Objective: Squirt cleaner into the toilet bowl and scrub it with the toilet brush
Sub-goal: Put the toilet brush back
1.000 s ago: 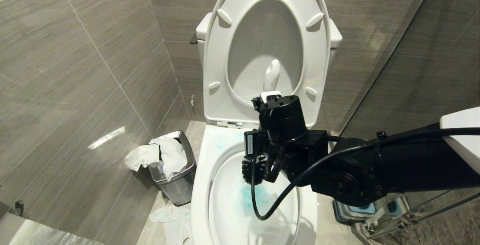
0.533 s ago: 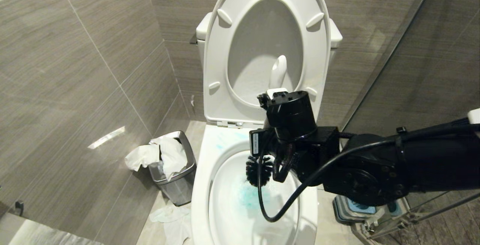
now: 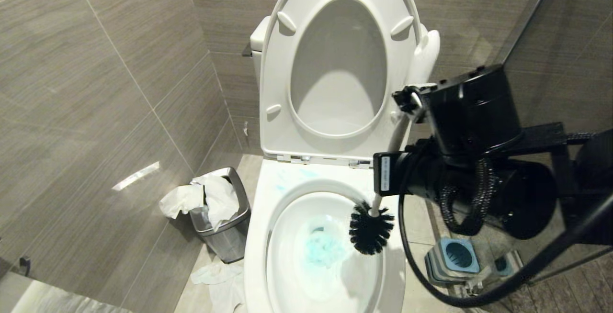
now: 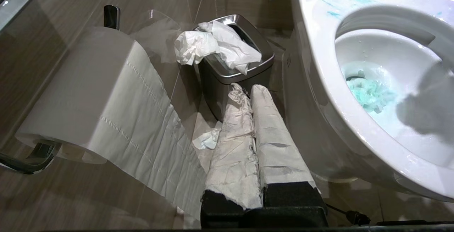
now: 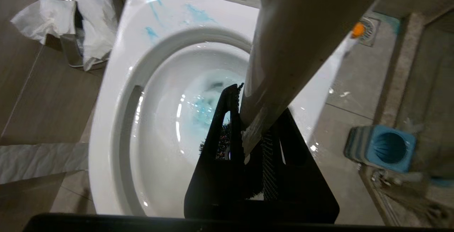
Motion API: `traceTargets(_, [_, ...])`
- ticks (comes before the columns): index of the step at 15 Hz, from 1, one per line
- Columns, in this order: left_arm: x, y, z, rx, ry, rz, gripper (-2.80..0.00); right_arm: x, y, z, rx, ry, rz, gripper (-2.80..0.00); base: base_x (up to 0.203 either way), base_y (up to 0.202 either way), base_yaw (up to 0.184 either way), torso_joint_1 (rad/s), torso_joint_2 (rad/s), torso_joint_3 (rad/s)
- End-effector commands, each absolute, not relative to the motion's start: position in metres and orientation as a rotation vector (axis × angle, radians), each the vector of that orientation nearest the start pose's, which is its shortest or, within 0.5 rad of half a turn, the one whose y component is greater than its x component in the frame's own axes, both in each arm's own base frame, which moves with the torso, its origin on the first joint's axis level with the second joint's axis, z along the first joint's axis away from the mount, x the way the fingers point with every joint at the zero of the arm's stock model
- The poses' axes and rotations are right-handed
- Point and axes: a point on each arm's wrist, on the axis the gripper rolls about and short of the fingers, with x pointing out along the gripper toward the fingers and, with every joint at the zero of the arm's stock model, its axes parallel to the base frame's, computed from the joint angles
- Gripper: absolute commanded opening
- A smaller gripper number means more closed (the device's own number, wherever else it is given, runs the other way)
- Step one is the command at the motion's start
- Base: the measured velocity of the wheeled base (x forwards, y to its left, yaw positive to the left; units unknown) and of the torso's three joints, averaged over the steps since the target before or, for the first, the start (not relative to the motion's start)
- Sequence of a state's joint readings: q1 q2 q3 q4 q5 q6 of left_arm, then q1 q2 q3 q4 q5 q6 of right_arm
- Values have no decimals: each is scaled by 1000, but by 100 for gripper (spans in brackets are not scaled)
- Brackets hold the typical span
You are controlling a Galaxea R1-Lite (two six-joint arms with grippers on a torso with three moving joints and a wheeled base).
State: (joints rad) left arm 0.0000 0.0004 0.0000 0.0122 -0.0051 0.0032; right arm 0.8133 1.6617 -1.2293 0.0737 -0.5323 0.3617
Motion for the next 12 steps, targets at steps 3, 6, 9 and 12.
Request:
traceTargets(3, [-23, 0, 74, 3, 12, -5, -280, 205, 155, 267, 58, 431, 65, -280, 0, 0, 0, 0, 0, 0])
traceTargets(6, [-23, 0, 74, 3, 12, -5, -280, 214, 119, 262, 54, 442, -44, -280, 0, 0, 0, 0, 0, 0])
traceTargets(9, [-23, 0, 74, 3, 12, -5, -280, 228, 85, 257, 85, 443, -136, -280, 0, 0, 0, 0, 0, 0])
traceTargets(12, [-23, 0, 74, 3, 12, -5, -280, 256, 47, 245, 89, 339, -177, -280, 0, 0, 0, 0, 0, 0])
